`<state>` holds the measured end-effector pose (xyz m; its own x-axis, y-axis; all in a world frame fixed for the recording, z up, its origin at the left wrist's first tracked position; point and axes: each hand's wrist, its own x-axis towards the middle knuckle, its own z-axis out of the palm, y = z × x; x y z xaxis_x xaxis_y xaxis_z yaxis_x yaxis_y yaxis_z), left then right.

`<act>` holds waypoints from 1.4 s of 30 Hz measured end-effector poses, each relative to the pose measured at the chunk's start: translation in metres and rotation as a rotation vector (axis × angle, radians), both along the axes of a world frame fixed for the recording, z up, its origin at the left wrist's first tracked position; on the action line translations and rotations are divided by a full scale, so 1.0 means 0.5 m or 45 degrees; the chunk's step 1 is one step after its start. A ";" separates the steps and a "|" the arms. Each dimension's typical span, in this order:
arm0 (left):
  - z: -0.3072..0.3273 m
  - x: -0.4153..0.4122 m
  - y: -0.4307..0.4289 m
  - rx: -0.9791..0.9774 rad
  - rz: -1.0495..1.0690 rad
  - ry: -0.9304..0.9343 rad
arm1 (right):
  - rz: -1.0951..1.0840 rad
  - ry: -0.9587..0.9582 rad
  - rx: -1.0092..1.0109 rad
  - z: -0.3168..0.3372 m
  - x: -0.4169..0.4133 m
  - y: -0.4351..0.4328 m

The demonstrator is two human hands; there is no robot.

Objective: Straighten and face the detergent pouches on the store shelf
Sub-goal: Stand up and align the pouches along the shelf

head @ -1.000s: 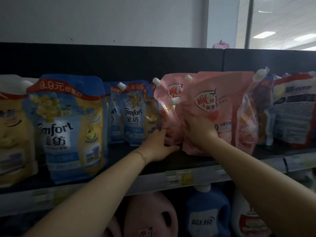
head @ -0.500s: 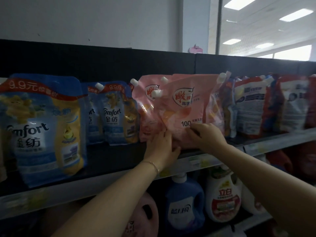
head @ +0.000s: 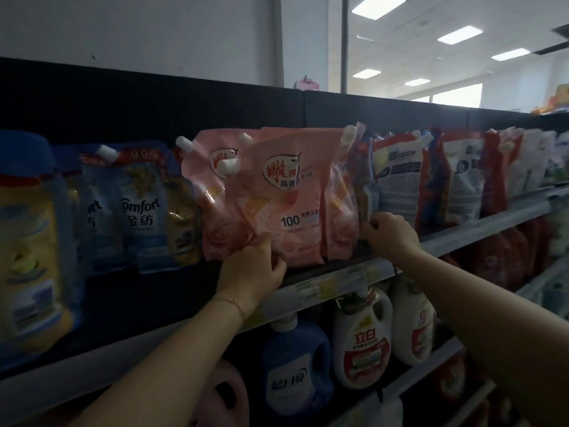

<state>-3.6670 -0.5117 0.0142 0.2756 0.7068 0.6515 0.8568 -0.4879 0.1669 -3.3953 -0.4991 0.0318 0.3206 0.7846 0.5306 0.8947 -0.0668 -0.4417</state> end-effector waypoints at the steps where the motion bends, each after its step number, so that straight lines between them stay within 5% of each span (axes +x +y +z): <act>1: -0.002 0.002 -0.002 0.075 0.014 0.084 | -0.009 0.019 -0.025 0.000 0.001 0.007; 11: 0.004 0.094 0.022 0.732 -0.271 0.426 | -0.263 0.133 -0.164 0.005 0.012 0.089; 21: -0.021 0.152 0.089 0.674 -0.213 0.559 | -0.366 -0.068 -0.274 0.012 0.026 0.153; 31: -0.025 0.162 0.099 0.672 -0.145 0.550 | -0.160 -0.223 -0.204 0.017 0.043 0.157; 37: -0.022 0.159 0.084 0.552 -0.056 0.616 | -0.173 -0.523 -0.220 -0.004 0.047 0.138; 42: -0.014 0.161 0.070 0.403 -0.053 0.679 | -0.172 -0.423 -0.124 0.004 0.059 0.103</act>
<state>-3.5866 -0.4770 0.0071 0.6438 0.4837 0.5929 0.7618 -0.4783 -0.4369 -3.3658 -0.4479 0.0340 0.2477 0.7988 0.5482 0.9684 -0.2216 -0.1146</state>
